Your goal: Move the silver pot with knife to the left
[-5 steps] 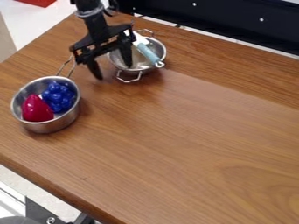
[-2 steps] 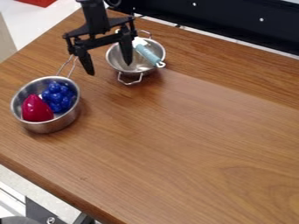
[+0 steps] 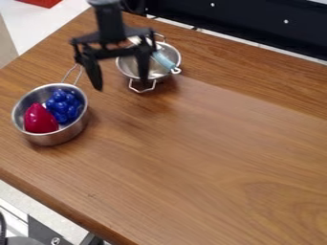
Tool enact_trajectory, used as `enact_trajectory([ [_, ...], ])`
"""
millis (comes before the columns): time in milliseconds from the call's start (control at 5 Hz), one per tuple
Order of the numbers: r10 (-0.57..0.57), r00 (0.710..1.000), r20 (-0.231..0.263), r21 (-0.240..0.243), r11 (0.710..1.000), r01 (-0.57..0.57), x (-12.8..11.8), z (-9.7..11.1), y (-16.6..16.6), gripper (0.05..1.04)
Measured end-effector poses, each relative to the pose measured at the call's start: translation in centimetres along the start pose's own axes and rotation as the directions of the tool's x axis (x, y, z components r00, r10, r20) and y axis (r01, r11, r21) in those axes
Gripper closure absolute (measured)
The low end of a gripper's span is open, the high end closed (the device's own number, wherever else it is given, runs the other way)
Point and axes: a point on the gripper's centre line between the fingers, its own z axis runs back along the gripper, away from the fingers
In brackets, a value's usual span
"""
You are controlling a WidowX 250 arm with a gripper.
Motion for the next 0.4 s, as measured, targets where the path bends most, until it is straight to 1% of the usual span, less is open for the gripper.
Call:
enact_trajectory([
  [200, -0.128, 0.992, -0.024, 0.04, 0.991, 0.129, -2.5, -0.2, -2.0, 0.087],
  [400, -0.185, 0.983, 0.016, 0.051, 0.982, 0.184, -4.0, -0.3, -4.7, 0.087],
])
